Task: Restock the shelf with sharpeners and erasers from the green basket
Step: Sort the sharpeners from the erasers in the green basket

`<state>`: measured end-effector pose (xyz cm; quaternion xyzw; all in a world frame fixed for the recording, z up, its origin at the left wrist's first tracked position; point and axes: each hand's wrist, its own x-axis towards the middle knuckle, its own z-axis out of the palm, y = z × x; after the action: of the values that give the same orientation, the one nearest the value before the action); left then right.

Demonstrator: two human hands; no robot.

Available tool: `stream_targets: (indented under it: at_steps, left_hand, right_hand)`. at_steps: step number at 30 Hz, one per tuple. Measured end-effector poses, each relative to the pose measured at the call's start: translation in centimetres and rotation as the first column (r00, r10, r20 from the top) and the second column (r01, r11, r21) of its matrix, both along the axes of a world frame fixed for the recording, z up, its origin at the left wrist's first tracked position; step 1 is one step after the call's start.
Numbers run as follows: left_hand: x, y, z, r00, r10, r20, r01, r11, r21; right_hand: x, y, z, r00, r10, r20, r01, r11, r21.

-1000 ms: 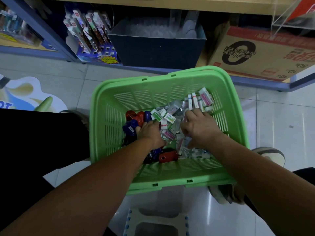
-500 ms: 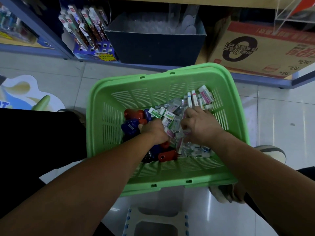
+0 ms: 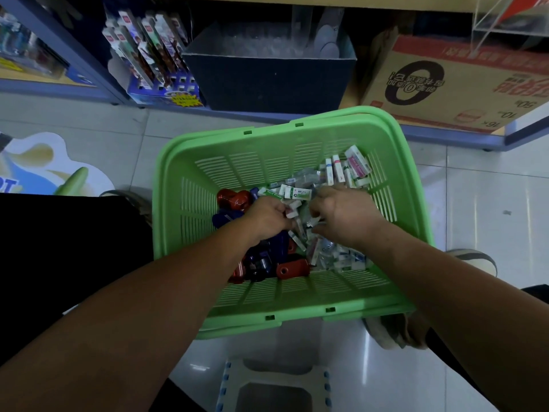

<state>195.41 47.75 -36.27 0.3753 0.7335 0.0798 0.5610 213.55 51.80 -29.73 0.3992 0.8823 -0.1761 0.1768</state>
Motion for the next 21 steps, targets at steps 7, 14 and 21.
stream_targets:
  at_steps: [7, 14, 21]
  left_hand:
    - [-1.9, -1.2, 0.6, 0.958, -0.269, 0.093, 0.272, 0.962, -0.014]
    - [-3.4, -1.9, 1.4, 0.785, -0.588, -0.196, 0.590, 0.805, -0.054]
    - [-4.9, -1.5, 2.5, 0.676, -0.671, -0.306, 0.661, 0.735, -0.151]
  right_hand:
    - [-2.5, -1.8, -1.4, 0.996, -0.090, 0.005, 0.083, 0.888, -0.452]
    - [-3.5, -3.5, -4.7, 0.994, 0.005, 0.105, 0.060, 0.796, -0.602]
    - [-4.1, -3.9, -5.7, 0.962, 0.180, 0.204, -0.056, 0.866, -0.497]
